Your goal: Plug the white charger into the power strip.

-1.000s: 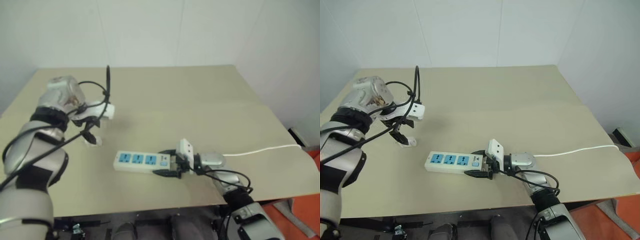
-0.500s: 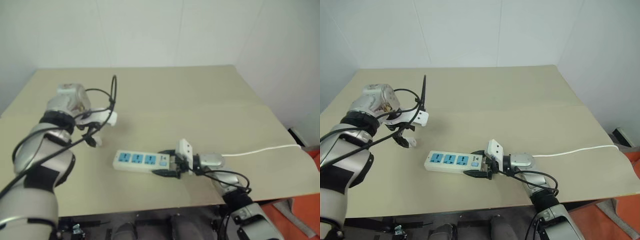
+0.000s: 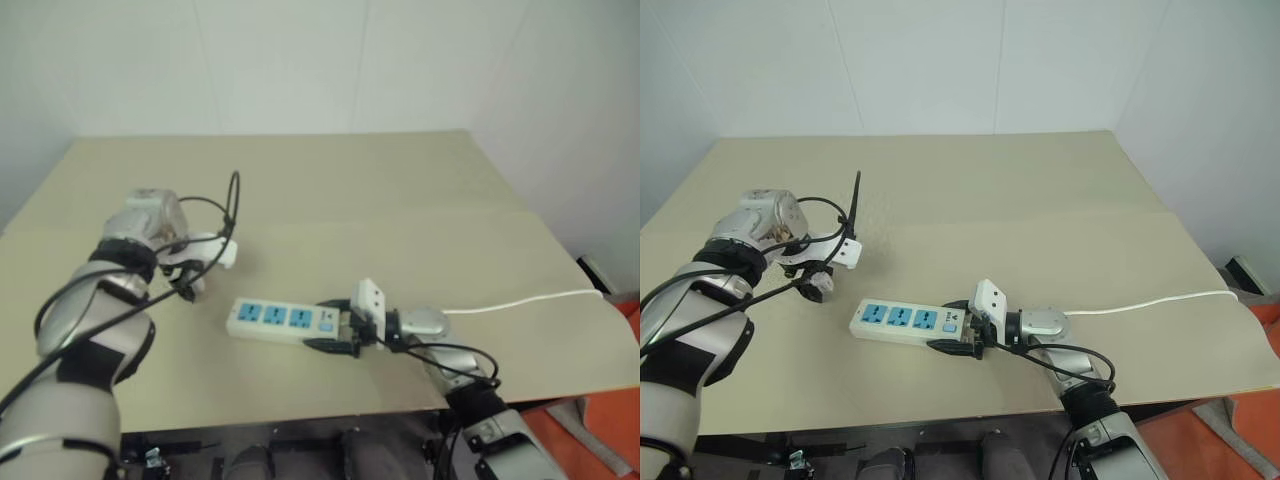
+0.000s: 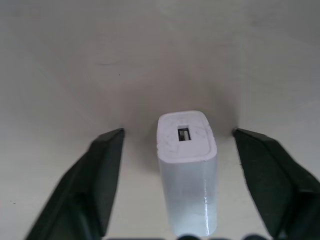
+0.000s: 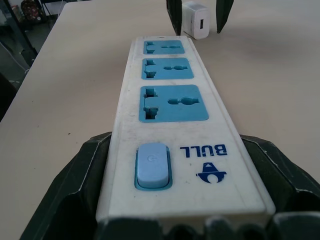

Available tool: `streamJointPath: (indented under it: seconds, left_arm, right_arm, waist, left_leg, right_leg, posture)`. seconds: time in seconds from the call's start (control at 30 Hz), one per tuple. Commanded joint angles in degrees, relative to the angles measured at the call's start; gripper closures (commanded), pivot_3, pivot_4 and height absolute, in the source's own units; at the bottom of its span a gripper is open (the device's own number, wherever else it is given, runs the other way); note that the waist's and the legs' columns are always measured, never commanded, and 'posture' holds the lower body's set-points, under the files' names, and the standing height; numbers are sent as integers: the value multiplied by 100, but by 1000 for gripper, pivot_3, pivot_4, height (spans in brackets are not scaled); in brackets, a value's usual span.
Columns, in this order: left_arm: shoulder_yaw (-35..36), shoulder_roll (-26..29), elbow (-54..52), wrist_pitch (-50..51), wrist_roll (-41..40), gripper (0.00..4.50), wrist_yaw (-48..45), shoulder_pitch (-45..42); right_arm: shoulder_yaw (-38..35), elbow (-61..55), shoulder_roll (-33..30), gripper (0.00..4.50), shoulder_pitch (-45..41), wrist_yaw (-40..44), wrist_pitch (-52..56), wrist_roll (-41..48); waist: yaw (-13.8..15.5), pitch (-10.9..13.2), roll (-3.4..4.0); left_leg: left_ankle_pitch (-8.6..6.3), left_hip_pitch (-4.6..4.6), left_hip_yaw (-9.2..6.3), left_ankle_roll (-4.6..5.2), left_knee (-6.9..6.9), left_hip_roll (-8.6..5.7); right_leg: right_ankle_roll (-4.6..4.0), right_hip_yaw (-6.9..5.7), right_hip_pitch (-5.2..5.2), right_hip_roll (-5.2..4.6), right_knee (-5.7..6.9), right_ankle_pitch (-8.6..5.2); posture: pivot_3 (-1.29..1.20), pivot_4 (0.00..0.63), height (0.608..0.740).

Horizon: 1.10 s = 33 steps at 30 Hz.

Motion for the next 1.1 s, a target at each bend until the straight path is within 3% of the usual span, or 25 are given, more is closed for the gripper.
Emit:
streamJointPath:
  seconds: [0.03, 0.17, 0.5, 0.63, 0.77, 0.97, 1.1]
  left_arm:
    - [155, -34, -139, 29, -54, 2259, 93, -40]
    - [223, -43, -253, 28, -143, 3475, -194, -44]
    - [866, 203, -1121, 136, -858, 3474, -758, 24]
    - [1764, 75, -1259, 85, -1831, 3474, -587, -354]
    - [3130, -328, -1513, 16, -3276, 3474, 26, -404]
    - [3757, -178, -3066, 2021, -4595, 3474, -325, 19]
    - [3992, -146, -4131, 2847, -5089, 3474, 132, 577]
  right_arm:
    - [11, -257, 64, 1071, -8, -4, 11, 67]
    - [6, -250, 68, 1071, -8, -9, 14, 70]
    - [26, -261, 64, 1071, 27, 6, -15, 60]
    - [66, -165, 72, 1071, -32, 92, -72, 40]
    - [122, -17, 122, 1071, -130, 232, -162, 36]
    - [212, 551, 191, 1071, -550, 657, -489, -41]
    - [230, 1209, 310, 1071, -940, 816, -939, -165]
  waist:
    - [0, 0, 0]
    - [-2, 0, 0]
    - [-3, 0, 0]
    - [2, 0, 0]
    - [-4, 0, 0]
    - [-87, 0, 1]
    - [-123, 0, 1]
  left_leg:
    - [0, 0, 0, 0, 0, 0]
    - [0, 0, 0, 0, 0, 0]
    - [0, 1, 0, 0, 0, 0]
    - [0, -2, -2, 0, 7, 1]
    - [0, -1, -1, 0, 9, 1]
    - [0, 7, -3, 0, 10, 4]
    - [0, 27, -8, 0, 11, 4]
  right_leg:
    - [0, 0, 0, 0, 0, 0]
    - [0, 0, 0, 0, 0, 0]
    - [-1, 0, 0, 0, 1, 0]
    - [0, -3, 0, 0, 1, 1]
    - [0, -3, 3, -3, 0, 1]
    - [2, 0, 3, 5, 12, 4]
    - [2, -1, 18, 6, 19, 3]
  posture:
    - [0, 150, 740]
    - [0, 150, 740]
    - [0, 150, 740]
    - [0, 150, 740]
    - [0, 150, 740]
    - [0, 150, 740]
    - [0, 150, 740]
